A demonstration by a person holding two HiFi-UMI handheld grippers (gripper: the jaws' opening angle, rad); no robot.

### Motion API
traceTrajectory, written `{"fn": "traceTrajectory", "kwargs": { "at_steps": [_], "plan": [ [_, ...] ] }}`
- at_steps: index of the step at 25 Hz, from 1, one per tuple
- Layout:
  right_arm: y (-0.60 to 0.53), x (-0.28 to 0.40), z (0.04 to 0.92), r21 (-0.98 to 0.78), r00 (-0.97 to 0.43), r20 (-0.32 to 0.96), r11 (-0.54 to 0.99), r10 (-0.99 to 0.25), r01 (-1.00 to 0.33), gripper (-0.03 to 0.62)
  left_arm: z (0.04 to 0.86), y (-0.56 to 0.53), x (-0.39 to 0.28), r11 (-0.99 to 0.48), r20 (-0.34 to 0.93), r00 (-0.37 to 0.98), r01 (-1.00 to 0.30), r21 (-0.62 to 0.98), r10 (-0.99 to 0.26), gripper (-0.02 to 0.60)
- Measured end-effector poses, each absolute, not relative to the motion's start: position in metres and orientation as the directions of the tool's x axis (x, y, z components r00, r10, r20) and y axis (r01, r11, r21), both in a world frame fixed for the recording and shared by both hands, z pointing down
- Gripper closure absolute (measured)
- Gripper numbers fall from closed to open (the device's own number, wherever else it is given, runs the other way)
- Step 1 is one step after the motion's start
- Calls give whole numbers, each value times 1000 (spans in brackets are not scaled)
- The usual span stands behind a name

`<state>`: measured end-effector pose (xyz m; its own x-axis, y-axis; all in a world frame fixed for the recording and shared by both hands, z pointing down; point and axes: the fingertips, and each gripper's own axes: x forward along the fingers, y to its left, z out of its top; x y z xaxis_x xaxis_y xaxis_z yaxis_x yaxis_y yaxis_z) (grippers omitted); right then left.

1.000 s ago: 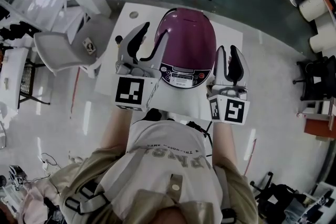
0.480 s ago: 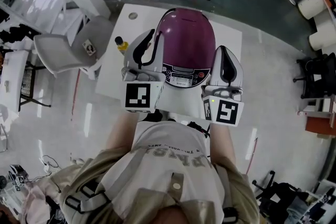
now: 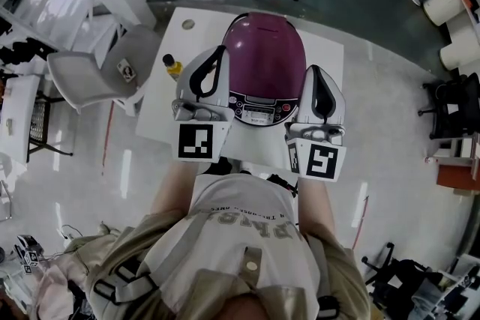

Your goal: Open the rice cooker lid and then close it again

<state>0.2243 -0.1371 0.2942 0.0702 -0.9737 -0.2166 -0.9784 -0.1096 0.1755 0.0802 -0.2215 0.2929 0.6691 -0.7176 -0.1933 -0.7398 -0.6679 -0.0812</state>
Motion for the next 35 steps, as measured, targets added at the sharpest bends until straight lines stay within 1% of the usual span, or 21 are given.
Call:
{"fn": "traceTrajectory", "kwargs": {
  "at_steps": [7, 15, 35],
  "plan": [
    [-138, 223, 293, 166, 68, -228, -108, -971, -980, 592, 292, -223, 80, -666, -210, 667, -741, -83, -715, 571],
    [-139, 223, 297, 204, 83, -215, -128, -973, -971, 594, 293, -226, 78, -661, -207, 662, -746, -81, -721, 571],
    [-147, 219, 285, 240, 55, -236, -113, -970, -964, 594, 285, -232, 92, -676, -213, 683, -727, -116, -698, 572]
  ]
}}
